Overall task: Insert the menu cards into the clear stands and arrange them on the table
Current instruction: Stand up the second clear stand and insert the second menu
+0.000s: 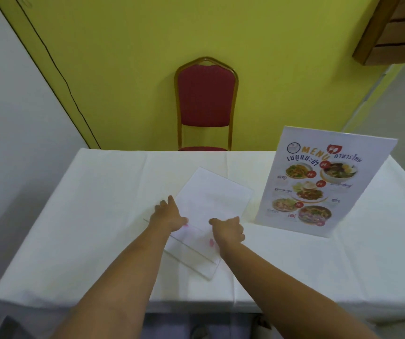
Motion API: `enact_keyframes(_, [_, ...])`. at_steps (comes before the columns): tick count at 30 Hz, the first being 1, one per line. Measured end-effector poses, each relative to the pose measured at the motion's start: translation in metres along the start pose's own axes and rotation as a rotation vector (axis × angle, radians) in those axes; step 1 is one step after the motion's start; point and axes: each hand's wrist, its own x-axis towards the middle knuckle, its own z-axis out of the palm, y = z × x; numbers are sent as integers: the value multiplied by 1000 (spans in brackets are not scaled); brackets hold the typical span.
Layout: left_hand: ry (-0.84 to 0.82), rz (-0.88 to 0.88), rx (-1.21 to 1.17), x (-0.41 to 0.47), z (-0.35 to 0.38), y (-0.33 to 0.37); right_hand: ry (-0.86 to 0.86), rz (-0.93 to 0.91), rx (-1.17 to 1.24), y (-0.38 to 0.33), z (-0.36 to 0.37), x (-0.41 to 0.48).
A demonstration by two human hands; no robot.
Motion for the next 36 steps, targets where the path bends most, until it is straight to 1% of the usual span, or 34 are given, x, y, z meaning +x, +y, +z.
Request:
enact_keyframes(2, [36, 0, -3, 1, 0, 1, -6, 92, 187, -7, -7, 8])
enact_keyframes(3, [52, 2, -8, 1, 0, 1, -7, 121, 243, -9, -11, 11])
enact_keyframes(6, [68, 8, -38, 3, -2, -3, -5, 124, 316, -10, -15, 20])
enact_keyframes(10, [43, 4, -128, 8, -11, -11, -103, -43, 434, -10, -22, 19])
enact_keyframes(15, [72, -12, -235, 6, -18, -21, -284, -295, 333, -12, -24, -3])
enact_keyframes(17, [94, -18, -265, 3, -18, -23, -299, -388, 271, -13, -25, -8])
enact_keyframes(21, [92, -21, -349, -1, -26, -26, -285, -479, 218, -22, -28, -14])
enact_keyframes(24, [153, 66, -308, -4, -47, -17, -258, -568, 185, -31, -26, -24])
enact_keyframes(26, [255, 140, -259, -7, -68, -3, -238, -628, 146, -35, -24, -30])
enact_keyframes(29, [458, 287, -279, -14, -108, 28, -235, -708, 76, -37, -24, -38])
enact_keyframes(31, [557, 403, -285, -21, -133, 48, -238, -747, 45, -38, -24, -43])
enact_keyframes(34, [633, 542, -247, -29, -160, 69, -227, -796, -1, -37, -22, -47])
enact_keyframes(36, [635, 591, -152, -30, -171, 77, -216, -817, -34, -36, -22, -49])
